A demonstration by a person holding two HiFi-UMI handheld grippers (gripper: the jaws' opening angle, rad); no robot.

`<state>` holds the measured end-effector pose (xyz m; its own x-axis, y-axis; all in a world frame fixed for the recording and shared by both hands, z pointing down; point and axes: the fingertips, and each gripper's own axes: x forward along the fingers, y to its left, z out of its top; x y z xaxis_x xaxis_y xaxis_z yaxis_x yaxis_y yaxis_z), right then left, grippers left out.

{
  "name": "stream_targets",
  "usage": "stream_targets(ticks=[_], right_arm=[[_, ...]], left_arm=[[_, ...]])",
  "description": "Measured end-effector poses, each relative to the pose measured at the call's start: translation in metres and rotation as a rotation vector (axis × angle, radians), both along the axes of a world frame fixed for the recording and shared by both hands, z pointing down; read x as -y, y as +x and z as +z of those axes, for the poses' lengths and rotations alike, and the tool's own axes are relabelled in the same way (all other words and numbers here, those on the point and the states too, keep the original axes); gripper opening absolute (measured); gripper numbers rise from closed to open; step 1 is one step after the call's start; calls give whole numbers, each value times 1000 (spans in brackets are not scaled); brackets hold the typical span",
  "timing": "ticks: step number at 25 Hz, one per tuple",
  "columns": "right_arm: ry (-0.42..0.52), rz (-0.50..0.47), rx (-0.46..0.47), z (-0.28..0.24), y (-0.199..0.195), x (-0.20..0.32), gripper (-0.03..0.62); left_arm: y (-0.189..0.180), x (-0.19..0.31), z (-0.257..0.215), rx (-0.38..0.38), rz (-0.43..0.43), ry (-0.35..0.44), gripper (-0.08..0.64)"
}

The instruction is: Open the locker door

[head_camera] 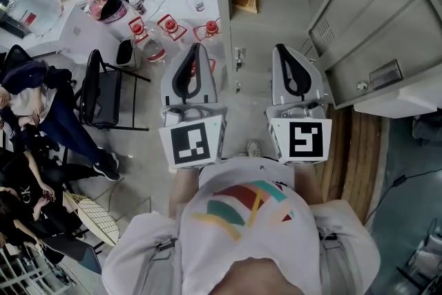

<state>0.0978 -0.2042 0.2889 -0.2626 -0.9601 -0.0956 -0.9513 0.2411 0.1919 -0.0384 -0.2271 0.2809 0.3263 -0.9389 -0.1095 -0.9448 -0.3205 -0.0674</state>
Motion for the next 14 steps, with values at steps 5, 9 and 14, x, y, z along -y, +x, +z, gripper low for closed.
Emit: stream_targets(ticks=[5, 9, 14], right_arm=[[-2, 9, 0, 0, 3, 0, 3], [1, 9, 2, -1, 4, 0, 3], [-1, 8, 0, -2, 4, -2, 3]], left_arm=[[4, -1, -1, -6, 27, 9, 17], [4, -1, -1, -4, 25, 9, 17], [4, -2, -1, -2, 32, 4, 17]])
